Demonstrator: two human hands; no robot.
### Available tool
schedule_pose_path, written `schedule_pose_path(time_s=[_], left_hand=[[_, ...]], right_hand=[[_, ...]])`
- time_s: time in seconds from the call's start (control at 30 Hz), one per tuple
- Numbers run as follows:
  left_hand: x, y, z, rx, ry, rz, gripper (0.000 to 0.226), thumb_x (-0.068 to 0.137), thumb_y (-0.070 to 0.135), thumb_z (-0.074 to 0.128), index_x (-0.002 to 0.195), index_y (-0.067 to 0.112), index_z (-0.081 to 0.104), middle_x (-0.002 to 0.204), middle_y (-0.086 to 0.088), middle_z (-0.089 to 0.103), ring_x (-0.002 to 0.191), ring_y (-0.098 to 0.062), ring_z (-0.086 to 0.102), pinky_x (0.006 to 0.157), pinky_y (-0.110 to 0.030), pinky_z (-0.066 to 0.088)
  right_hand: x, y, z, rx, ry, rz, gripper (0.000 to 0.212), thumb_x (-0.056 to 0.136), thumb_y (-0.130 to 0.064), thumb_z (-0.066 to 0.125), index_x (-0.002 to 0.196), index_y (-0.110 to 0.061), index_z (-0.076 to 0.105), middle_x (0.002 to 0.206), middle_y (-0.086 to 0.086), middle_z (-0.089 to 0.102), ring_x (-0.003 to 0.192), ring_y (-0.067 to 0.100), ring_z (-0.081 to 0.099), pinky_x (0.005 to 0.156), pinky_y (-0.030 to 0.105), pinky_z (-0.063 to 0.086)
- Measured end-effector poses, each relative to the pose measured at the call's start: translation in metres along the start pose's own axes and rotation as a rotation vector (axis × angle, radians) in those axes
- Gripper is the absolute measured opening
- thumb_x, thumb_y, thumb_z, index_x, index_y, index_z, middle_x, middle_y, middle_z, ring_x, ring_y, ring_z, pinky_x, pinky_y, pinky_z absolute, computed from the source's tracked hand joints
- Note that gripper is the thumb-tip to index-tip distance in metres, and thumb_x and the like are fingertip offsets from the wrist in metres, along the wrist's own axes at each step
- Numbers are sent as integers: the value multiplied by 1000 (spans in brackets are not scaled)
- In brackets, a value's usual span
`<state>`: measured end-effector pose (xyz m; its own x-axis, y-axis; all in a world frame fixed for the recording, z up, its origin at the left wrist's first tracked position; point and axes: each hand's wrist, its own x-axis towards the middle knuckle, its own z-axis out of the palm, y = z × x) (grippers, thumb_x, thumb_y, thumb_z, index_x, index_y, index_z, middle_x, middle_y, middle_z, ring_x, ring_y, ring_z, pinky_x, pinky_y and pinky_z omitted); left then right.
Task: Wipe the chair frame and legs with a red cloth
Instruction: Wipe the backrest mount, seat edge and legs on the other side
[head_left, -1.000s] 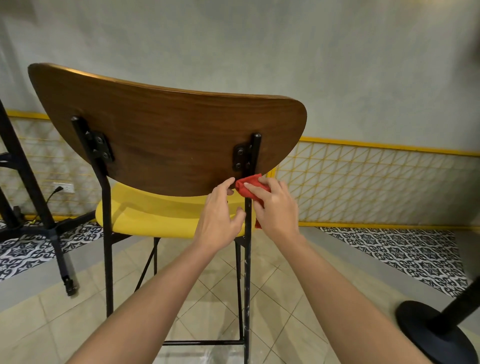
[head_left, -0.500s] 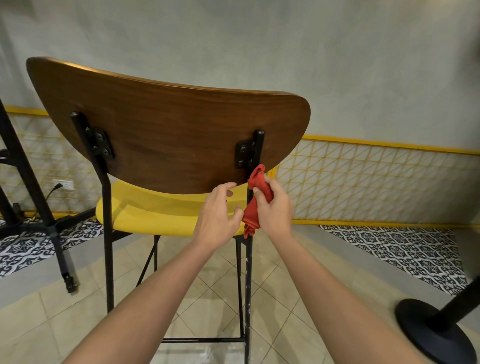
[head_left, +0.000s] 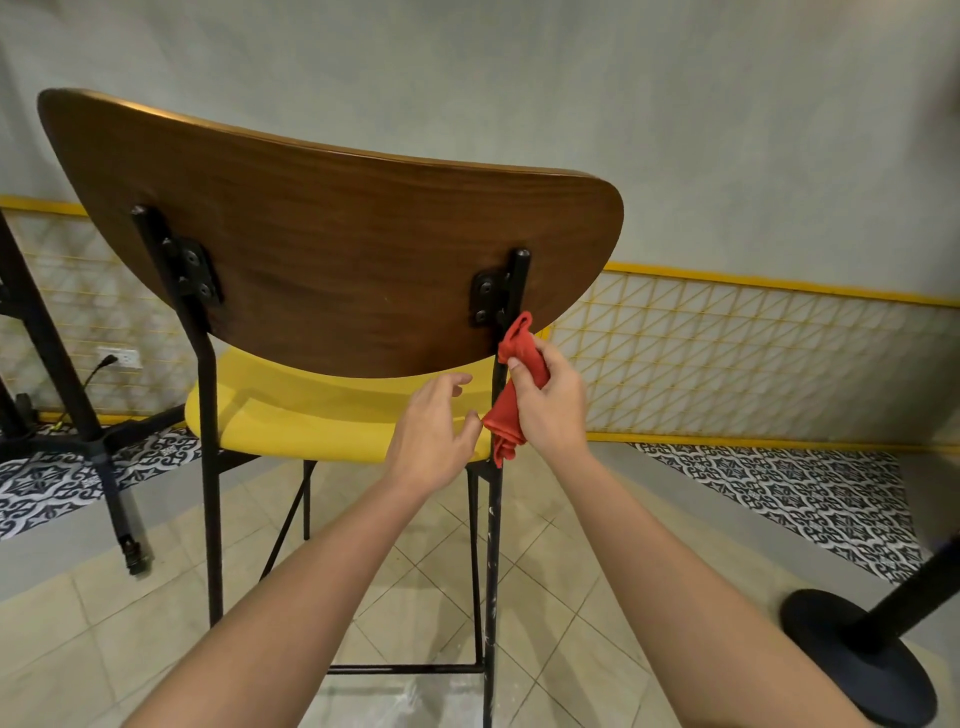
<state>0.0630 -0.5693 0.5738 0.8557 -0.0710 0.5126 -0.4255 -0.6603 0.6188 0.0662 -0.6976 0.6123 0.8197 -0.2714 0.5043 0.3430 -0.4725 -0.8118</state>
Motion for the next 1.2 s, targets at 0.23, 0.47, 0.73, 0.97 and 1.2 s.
schedule_pose_path(time_s=[0.23, 0.47, 0.73, 0.97, 1.2], left_hand=[[3, -6, 2, 30, -16, -35, 41, 91, 23, 53, 131, 16, 46, 127, -2, 54, 119, -18, 48, 95, -33, 41], [2, -10, 4, 54, -24, -62, 40, 92, 24, 52, 130, 16, 47, 128, -2, 54, 120, -17, 47, 97, -33, 40], [3, -9, 6, 52, -38, -89, 39, 93, 25, 52, 131, 17, 47, 129, -1, 54, 121, -17, 47, 98, -32, 40], [4, -8, 8, 75, -51, -91, 39, 93, 27, 52, 131, 19, 47, 128, 0, 55, 122, -17, 45, 98, -34, 41], [6, -9, 7, 73, -45, -94, 40, 93, 25, 52, 132, 18, 47, 129, -1, 55, 123, -19, 44, 100, -36, 40]], right_hand=[[1, 10, -11, -100, -126, 54, 32, 93, -23, 56, 124, -18, 59, 105, -1, 64, 96, 18, 60, 85, 34, 51], [-6, 9, 3, -87, -30, 68, 22, 91, -27, 58, 112, -21, 55, 96, -9, 58, 94, 20, 60, 82, 39, 52], [-4, 25, -4, -167, -132, 107, 19, 92, -22, 56, 110, -16, 61, 94, -3, 63, 88, 18, 58, 71, 24, 40], [-8, 16, 7, -103, 73, -52, 16, 91, -26, 57, 105, -20, 57, 97, -4, 62, 90, 16, 58, 74, 29, 47], [-10, 25, 17, -116, 45, 52, 21, 87, -26, 64, 103, -19, 52, 95, -5, 57, 90, 17, 57, 74, 29, 47]])
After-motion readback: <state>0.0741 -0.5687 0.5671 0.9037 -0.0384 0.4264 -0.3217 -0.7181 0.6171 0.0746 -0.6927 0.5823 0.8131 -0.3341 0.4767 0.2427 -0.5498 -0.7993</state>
